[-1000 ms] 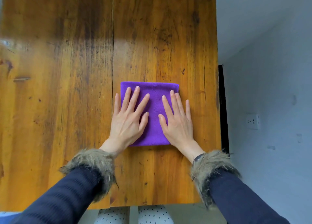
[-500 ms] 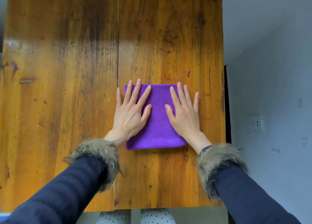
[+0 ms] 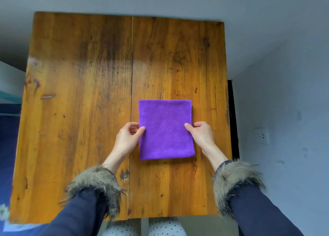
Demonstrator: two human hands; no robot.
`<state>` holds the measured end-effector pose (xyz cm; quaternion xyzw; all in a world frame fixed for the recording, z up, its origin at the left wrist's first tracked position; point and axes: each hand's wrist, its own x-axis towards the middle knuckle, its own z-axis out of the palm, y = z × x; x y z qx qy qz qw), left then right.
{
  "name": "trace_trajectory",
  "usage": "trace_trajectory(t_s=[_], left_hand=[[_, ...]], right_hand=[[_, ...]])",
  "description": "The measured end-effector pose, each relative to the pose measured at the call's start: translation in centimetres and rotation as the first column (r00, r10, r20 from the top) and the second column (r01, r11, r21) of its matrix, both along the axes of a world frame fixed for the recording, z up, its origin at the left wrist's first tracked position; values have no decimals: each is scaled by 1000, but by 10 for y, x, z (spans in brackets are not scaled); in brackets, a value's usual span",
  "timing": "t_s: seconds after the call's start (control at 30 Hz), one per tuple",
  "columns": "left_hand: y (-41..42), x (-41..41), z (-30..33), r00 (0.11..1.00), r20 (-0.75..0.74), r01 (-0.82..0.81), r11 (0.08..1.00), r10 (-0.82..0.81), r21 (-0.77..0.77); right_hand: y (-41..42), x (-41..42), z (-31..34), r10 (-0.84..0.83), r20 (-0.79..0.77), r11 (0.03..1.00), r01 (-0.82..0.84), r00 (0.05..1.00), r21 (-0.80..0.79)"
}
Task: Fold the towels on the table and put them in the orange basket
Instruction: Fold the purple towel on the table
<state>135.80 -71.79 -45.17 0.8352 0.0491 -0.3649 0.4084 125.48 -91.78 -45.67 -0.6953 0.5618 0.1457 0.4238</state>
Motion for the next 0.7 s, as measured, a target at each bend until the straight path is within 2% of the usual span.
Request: trace_trajectory(t_s=[0.13, 0.37, 0.47, 0.6, 0.7], left_hand=[[-9, 2, -5, 992, -64, -113, 994, 113, -1], [-13, 4, -4, 987, -116, -113, 994, 112, -1], [-13, 3, -4, 989, -92, -115, 993, 114, -7], [-5, -2, -5, 989, -79, -129, 991, 125, -45], [5, -7, -2, 974, -156, -186, 976, 168, -111]], right_hand=[[-5, 4, -1, -25, 43, 993, 20, 999, 118], [-6, 14, 4, -81, 44, 968, 68, 996, 241], [-7, 16, 7, -84, 57, 964, 67, 995, 256], [-6, 13, 10, -82, 145, 960, 39, 986, 277], [-9, 11, 14, -96, 216, 933, 13, 972, 358]])
